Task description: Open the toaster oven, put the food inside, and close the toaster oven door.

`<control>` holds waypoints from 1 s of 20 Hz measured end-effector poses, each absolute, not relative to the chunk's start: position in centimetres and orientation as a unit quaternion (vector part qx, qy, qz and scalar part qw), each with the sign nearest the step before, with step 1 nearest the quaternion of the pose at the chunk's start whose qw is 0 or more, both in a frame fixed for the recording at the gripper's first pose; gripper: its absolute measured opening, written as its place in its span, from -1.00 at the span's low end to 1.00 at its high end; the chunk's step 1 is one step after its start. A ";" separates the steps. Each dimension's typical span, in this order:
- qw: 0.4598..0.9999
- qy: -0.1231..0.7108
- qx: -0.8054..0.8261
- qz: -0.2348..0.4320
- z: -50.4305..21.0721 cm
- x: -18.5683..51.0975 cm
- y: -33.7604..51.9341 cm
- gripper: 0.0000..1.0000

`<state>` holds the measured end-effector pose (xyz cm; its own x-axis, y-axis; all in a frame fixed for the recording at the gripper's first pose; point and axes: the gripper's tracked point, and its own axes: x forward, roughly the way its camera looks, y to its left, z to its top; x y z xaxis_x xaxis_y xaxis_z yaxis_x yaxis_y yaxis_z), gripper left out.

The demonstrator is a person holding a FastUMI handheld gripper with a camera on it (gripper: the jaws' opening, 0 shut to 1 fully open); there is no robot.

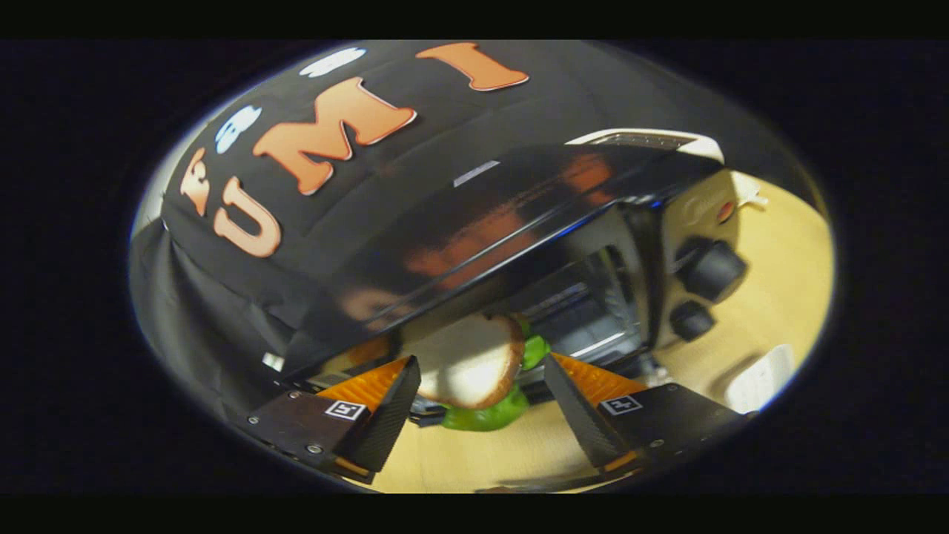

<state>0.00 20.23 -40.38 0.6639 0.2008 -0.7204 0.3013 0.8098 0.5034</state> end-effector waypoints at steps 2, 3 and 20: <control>0.850 0.444 0.284 0.001 -39.1 -3.0 19.7 0.97; 0.848 0.459 0.266 0.017 -38.4 -4.8 19.5 0.98; 0.802 0.585 0.066 0.100 -43.5 -22.5 22.9 0.96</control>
